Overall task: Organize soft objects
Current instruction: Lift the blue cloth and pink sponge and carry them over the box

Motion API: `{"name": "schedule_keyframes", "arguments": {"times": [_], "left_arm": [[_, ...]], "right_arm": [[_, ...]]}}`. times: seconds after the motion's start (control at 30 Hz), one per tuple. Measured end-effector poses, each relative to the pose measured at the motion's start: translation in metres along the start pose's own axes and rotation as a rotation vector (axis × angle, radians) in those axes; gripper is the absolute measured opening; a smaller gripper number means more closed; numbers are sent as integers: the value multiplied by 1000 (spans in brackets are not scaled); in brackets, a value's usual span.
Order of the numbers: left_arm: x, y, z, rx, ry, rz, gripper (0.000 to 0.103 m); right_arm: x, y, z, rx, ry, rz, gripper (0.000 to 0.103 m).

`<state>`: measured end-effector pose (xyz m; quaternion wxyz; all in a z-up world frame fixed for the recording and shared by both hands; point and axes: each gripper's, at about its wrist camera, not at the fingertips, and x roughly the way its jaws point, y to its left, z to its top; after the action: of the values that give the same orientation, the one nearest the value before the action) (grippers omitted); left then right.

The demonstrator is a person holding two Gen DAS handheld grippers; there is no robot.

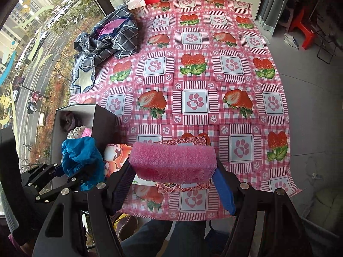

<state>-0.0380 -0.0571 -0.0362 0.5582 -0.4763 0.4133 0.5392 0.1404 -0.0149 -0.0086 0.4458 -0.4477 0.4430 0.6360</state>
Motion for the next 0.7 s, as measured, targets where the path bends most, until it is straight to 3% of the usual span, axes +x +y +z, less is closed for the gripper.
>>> {"name": "schedule_keyframes", "arguments": {"times": [0.37, 0.7], "left_arm": [[-13, 14, -8, -29, -36, -3, 39], [-25, 63, -29, -169, -58, 24, 39]], "right_arm": [[-5, 25, -8, -53, -7, -4, 72], [2, 79, -6, -192, 6, 18, 72]]}}
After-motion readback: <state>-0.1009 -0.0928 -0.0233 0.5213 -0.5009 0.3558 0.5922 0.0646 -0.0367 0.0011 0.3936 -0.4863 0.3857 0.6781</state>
